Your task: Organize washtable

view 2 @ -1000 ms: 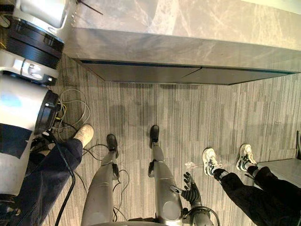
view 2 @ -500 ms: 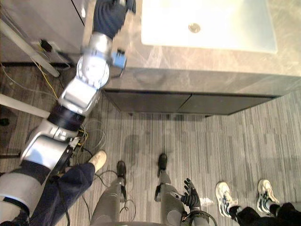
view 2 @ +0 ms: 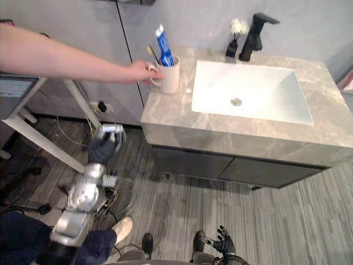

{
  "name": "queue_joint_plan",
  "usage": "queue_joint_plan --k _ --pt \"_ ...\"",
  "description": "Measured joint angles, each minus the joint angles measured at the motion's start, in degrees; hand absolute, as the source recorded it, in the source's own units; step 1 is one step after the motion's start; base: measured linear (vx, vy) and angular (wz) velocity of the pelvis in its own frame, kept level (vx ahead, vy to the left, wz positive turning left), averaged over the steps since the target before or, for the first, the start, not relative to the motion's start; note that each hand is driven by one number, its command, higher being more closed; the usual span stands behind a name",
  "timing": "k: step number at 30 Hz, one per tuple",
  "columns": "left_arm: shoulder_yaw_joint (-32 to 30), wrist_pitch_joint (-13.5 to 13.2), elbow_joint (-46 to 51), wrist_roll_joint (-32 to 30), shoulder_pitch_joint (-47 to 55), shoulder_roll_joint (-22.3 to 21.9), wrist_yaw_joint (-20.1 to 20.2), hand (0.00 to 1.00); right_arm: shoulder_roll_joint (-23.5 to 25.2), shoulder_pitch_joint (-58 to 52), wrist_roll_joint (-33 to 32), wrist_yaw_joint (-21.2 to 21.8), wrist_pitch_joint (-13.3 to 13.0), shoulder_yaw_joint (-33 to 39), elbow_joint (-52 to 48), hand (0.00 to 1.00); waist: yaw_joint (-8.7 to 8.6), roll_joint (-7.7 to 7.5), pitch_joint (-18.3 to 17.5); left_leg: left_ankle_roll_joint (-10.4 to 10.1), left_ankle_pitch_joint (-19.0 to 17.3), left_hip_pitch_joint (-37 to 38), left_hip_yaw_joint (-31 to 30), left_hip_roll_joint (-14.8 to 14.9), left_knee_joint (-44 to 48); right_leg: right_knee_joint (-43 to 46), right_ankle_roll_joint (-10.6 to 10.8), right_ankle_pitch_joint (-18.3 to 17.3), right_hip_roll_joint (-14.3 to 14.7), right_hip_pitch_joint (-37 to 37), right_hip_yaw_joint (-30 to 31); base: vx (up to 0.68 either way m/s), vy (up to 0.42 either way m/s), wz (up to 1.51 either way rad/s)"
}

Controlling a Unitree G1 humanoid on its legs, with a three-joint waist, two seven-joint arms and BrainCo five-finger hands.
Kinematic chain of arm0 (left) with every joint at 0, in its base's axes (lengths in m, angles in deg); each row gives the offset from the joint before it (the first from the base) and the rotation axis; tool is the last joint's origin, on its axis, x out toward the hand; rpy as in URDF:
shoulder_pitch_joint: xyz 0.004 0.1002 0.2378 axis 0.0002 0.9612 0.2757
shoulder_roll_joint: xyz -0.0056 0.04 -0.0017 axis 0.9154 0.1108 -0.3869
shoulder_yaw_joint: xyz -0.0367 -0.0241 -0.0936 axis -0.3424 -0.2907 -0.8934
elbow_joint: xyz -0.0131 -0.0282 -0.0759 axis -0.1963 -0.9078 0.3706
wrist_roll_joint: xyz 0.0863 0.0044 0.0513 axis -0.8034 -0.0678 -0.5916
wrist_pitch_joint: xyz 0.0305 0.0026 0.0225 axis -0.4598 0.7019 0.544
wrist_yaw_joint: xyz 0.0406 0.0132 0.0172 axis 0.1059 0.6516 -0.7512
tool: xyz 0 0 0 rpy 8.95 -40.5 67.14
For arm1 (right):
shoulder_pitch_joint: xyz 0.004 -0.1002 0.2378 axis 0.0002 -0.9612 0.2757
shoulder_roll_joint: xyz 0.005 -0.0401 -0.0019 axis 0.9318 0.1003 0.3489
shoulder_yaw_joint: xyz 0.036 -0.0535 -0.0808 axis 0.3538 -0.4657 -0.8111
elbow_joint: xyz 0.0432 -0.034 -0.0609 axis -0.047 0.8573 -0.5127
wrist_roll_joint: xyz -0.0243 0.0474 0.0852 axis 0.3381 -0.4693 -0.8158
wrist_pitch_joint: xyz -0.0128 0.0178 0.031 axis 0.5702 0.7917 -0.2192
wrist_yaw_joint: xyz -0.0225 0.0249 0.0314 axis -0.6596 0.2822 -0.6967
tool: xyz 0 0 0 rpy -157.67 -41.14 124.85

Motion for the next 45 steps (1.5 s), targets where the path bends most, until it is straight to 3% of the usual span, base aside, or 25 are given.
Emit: queue_joint_plan --k 3,7,11,18,23,32,39,45 --pt "0.4 0.6 -4.5 -0.2 7.5 -4.8 2.7 1.00 0.0 1.0 1.8 0.0 0.5 0.9 3.1 0.00 1.22 0.06 -1.4 0.0 -0.4 1.4 -0.9 -0.4 -0.2 0.0 0.3 -0.6 -0.3 2.0 -1.2 0.02 0.021 0.24" --pt "0.0 3.5 -22.1 -3.8 10.3 -8.3 4.9 1.00 0.0 1.9 1.9 -0.1 1.7 0.9 6.3 0.00 2.92 -0.16 -2.9 0.0 -0.3 3.4 -1.0 -0.4 -1.3 0.0 0.8 -1.5 -0.3 3.6 -1.3 -0.01 0.006 0.05" --pt "-1.1 6.5 -34.0 -9.5 10.5 -11.5 5.2 1.00 0.4 2.5 2.0 -0.2 2.5 0.9 7.4 0.00 2.79 -0.55 -3.4 -0.2 0.0 4.5 -1.1 -0.4 -2.8 0.0 0.8 -1.8 -0.6 4.3 -1.4 -0.01 0.002 -0.01" --pt "-2.1 6.8 -33.2 -11.6 11.1 -11.8 4.8 1.00 0.5 2.9 3.2 -1.3 2.8 0.8 8.6 0.00 2.37 -1.05 -4.9 -0.3 1.8 5.4 -2.1 -1.0 -6.6 0.0 1.5 -2.6 -1.0 4.4 -3.0 0.03 0.006 0.13" --pt "-0.7 7.1 -17.2 -11.0 9.7 -11.5 4.5 1.00 0.6 2.9 4.0 -1.6 2.8 0.8 8.7 0.00 1.86 -1.15 -5.2 0.5 2.4 5.3 -3.1 -1.6 -7.3 0.0 1.7 -2.4 -1.3 4.4 -4.4 0.09 0.005 0.13" --pt "8.6 4.1 -3.2 -1.6 -10.0 -8.9 2.0 1.00 0.8 3.0 4.0 -2.4 2.5 0.7 8.2 0.00 0.49 -1.37 -5.0 0.5 2.4 3.3 -4.4 -1.4 -6.6 0.0 1.5 -2.6 -1.5 3.6 -5.8 0.00 -0.003 0.07" --pt "13.7 3.8 -2.9 -0.6 -26.3 -8.9 1.0 1.00 0.9 3.1 4.1 -1.7 2.7 0.3 5.0 0.00 -0.29 -2.30 -2.0 0.2 2.2 -0.7 -3.2 -1.0 -5.1 0.0 0.8 -1.6 -1.4 -0.6 -4.2 -0.04 -0.002 -0.11" --pt "15.4 4.7 -11.0 1.3 -38.6 -10.1 0.9 1.00 1.0 3.1 4.0 -1.1 2.9 0.2 1.1 0.00 -1.06 -2.79 1.6 0.3 2.1 -2.6 -1.6 -1.1 -4.0 0.1 0.8 -1.0 -1.5 -2.8 -2.8 0.02 0.001 -0.12"
